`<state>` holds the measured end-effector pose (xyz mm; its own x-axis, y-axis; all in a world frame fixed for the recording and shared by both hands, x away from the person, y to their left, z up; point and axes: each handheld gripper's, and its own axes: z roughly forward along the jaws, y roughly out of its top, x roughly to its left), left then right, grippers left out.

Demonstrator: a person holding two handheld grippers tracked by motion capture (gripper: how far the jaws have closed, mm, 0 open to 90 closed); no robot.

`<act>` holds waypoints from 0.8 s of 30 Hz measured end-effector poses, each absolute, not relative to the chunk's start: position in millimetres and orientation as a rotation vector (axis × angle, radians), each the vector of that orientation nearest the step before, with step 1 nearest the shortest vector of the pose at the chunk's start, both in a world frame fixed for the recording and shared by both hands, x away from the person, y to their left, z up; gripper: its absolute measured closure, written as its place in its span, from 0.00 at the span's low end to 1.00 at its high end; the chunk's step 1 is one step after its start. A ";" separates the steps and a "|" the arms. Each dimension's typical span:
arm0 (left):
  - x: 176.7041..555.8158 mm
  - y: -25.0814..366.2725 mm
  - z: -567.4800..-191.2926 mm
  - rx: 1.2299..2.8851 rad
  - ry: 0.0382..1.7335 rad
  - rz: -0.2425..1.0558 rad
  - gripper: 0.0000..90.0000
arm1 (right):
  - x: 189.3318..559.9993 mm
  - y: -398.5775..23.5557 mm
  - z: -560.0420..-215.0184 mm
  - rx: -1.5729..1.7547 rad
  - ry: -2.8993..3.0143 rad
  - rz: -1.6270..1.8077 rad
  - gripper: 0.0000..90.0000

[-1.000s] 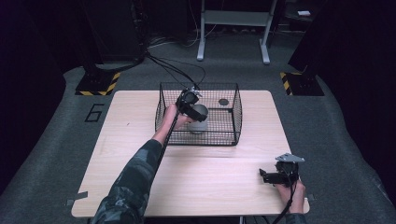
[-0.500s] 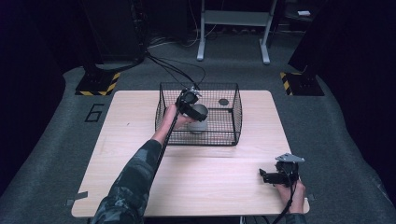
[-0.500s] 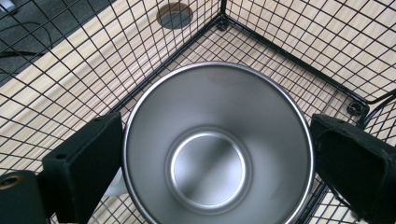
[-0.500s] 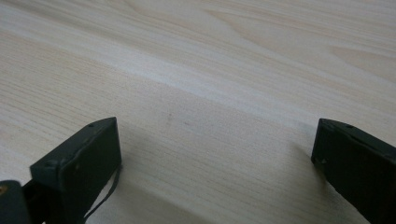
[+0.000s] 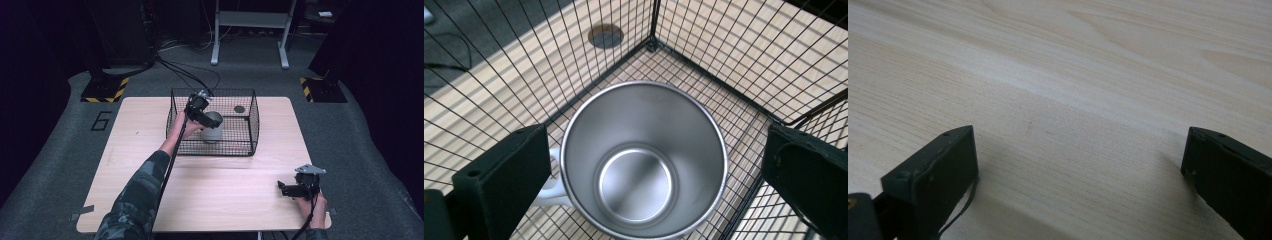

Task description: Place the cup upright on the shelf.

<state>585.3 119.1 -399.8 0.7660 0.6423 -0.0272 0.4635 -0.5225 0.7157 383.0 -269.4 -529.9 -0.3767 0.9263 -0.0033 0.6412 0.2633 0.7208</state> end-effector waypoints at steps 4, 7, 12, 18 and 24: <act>577.8 123.7 -390.2 2.198 0.809 0.315 0.00 | 383.0 -269.4 -530.0 1.420 2.112 0.896 0.01; 571.1 128.1 -382.6 2.200 0.788 0.325 0.00 | 383.0 -269.4 -530.0 1.419 2.112 0.896 0.01; 554.7 137.9 -369.3 2.187 0.766 0.342 0.00 | 382.9 -269.3 -530.0 1.420 2.110 0.897 0.01; 531.8 150.3 -356.3 2.179 0.726 0.360 0.00 | 382.8 -269.3 -529.8 1.422 2.113 0.895 0.01; 500.1 165.8 -349.6 2.206 0.663 0.408 0.00 | 382.6 -269.3 -529.8 1.423 2.113 0.894 0.01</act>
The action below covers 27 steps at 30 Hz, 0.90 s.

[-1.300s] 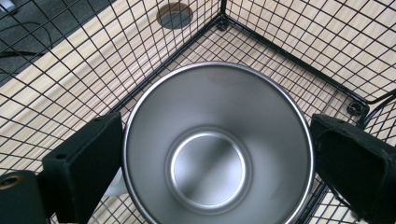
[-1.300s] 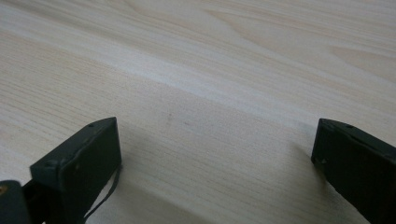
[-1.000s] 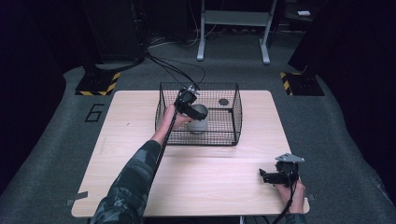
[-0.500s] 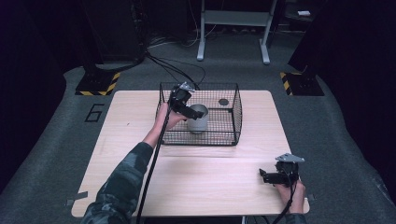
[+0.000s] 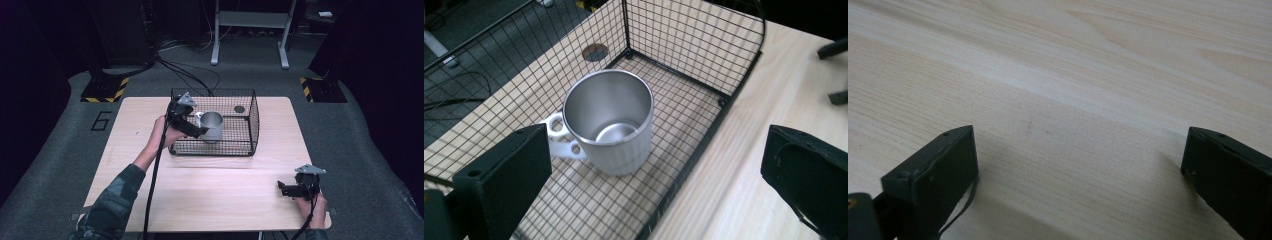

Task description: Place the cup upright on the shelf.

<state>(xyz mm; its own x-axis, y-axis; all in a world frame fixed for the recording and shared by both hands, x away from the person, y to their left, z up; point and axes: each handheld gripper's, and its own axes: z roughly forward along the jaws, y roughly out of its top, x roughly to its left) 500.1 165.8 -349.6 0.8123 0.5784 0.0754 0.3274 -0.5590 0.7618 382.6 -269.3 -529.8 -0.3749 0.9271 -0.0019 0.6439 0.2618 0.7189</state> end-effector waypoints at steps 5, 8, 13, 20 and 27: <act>480.0 182.8 -349.6 2.197 0.648 0.425 0.00 | 382.6 -269.3 -529.7 1.423 2.113 0.894 0.01; 464.3 197.1 -353.6 2.188 0.649 0.450 0.00 | 382.6 -269.1 -530.0 1.423 2.108 0.895 0.01; 442.0 216.2 -364.1 2.185 0.666 0.486 0.00 | 382.5 -268.7 -530.0 1.427 2.104 0.897 0.01; 412.6 250.0 -392.3 2.180 0.734 0.536 0.00 | 382.4 -268.6 -529.9 1.430 2.102 0.898 0.01; 396.9 278.5 -436.0 2.187 0.850 0.505 0.00 | 382.5 -268.6 -529.9 1.415 2.113 0.896 0.01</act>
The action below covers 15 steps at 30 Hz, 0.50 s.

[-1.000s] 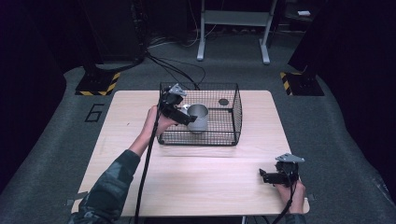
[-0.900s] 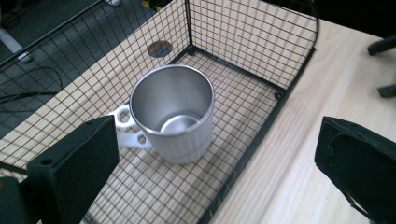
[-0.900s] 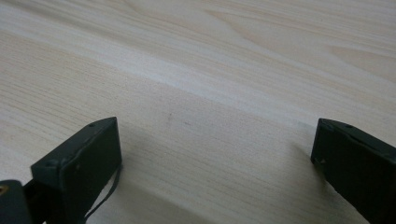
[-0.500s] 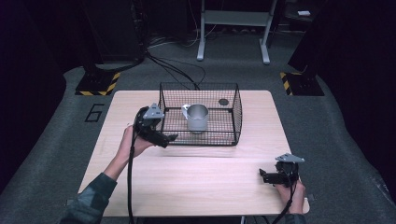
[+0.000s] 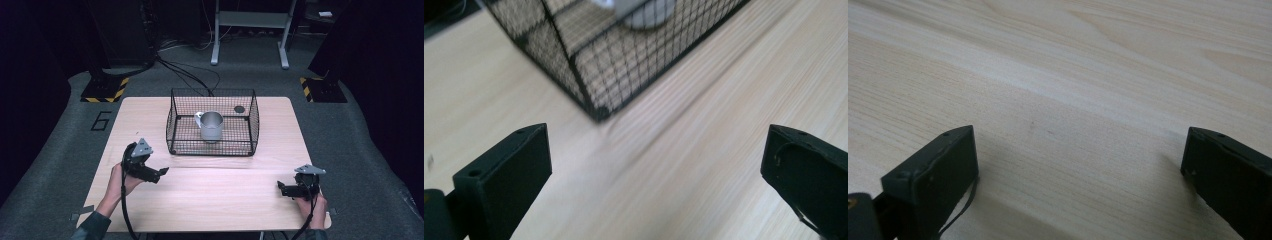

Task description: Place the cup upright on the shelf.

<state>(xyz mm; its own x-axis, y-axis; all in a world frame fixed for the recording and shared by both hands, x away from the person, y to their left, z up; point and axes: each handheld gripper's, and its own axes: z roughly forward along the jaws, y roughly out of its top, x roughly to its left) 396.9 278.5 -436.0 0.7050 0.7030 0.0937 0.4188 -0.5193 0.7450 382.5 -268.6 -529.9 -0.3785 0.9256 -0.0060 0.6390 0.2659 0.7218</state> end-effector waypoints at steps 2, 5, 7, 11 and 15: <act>393.1 288.0 -453.5 2.183 0.903 0.484 0.00 | 382.5 -268.7 -529.9 1.415 2.113 0.897 0.01; 389.2 301.0 -477.0 2.173 0.963 0.489 0.00 | 382.6 -268.6 -530.3 1.414 2.107 0.903 0.01; 388.8 308.7 -490.6 2.155 1.003 0.470 0.00 | 382.6 -268.8 -530.1 1.414 2.111 0.902 0.01; 390.3 325.4 -516.7 2.116 1.112 0.473 0.00 | 382.9 -269.0 -530.1 1.406 2.114 0.902 0.01; 391.1 337.7 -529.0 2.075 1.173 0.454 0.00 | 382.9 -268.9 -530.1 1.407 2.114 0.902 0.01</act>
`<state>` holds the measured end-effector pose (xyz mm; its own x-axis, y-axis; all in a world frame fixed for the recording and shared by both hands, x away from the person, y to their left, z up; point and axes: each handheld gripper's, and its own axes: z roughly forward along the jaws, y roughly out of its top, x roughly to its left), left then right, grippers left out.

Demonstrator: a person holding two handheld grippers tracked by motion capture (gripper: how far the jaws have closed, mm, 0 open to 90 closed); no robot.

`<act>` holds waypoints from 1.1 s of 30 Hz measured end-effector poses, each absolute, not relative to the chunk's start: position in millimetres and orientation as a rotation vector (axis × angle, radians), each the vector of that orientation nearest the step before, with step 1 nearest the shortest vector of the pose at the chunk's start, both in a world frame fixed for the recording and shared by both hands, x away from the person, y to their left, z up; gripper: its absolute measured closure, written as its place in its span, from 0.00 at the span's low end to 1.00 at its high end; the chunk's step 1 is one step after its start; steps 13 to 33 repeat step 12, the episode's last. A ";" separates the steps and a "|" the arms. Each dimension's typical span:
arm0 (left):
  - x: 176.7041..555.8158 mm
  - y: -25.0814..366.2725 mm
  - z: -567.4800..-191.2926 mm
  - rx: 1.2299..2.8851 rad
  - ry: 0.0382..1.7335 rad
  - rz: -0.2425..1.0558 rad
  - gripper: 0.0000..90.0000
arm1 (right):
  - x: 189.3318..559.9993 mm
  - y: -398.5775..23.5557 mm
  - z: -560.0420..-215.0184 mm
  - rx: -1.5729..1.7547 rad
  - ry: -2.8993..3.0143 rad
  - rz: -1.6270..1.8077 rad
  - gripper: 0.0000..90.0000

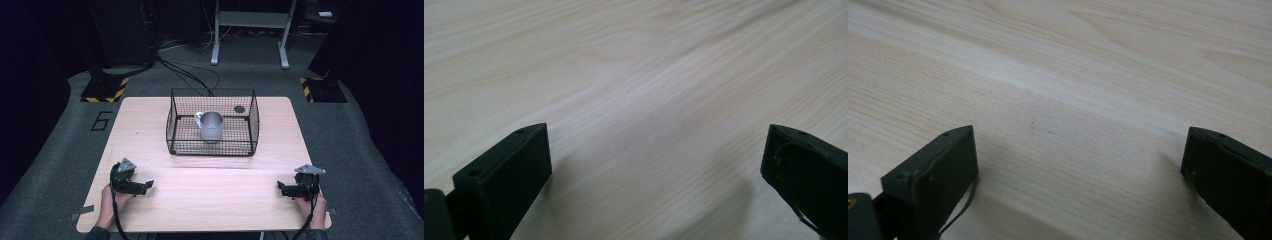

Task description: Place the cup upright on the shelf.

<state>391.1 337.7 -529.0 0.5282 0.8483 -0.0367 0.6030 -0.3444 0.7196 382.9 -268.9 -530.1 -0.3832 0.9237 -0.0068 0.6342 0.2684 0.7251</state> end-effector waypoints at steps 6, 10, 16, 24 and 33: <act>391.1 339.3 -530.9 2.093 1.178 0.502 0.00 | 382.9 -268.9 -530.1 1.407 2.114 0.900 0.01; 391.2 339.4 -530.8 2.094 1.179 0.503 0.00 | 383.0 -268.8 -530.0 1.408 2.117 0.890 0.01; 391.5 339.1 -531.6 2.086 1.175 0.507 0.00 | 383.1 -268.8 -530.0 1.409 2.117 0.890 0.01; 391.5 339.1 -531.6 2.086 1.175 0.507 0.00 | 383.1 -268.8 -530.0 1.409 2.117 0.890 0.01; 391.5 339.1 -531.6 2.086 1.175 0.507 0.00 | 383.1 -268.8 -530.0 1.409 2.117 0.890 0.01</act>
